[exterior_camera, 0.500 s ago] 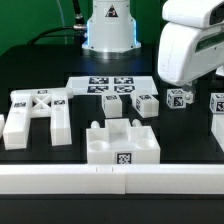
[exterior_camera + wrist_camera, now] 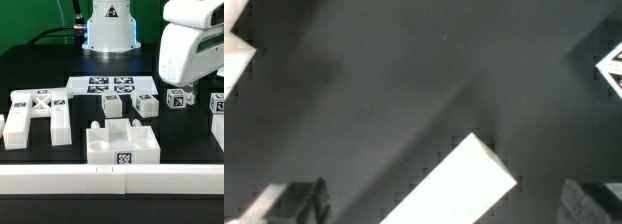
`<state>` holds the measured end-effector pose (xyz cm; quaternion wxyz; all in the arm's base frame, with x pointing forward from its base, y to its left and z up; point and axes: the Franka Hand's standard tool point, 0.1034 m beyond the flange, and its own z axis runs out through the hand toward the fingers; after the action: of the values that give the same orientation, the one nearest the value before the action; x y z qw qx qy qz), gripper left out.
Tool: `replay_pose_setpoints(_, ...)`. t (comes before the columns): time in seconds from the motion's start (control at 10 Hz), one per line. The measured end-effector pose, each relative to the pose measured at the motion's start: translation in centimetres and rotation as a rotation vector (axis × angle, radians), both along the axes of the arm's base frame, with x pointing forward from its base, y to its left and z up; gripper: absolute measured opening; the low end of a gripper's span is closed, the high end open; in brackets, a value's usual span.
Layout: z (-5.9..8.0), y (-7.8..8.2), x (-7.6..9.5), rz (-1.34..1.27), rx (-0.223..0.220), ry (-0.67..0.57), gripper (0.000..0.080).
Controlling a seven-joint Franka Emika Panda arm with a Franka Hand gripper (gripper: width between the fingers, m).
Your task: Assemble chair
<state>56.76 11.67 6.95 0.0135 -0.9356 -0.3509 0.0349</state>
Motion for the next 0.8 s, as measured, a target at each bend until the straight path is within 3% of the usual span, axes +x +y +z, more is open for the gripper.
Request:
replay_pose_setpoints(0.5, 0.0, -0.6, -0.2, -0.015, 0.001, 0.000, 0.0649)
replay_pose_setpoints(0.8, -0.1, -5.4, -1.7, -0.058, -0.023, -0.019, 0.0649)
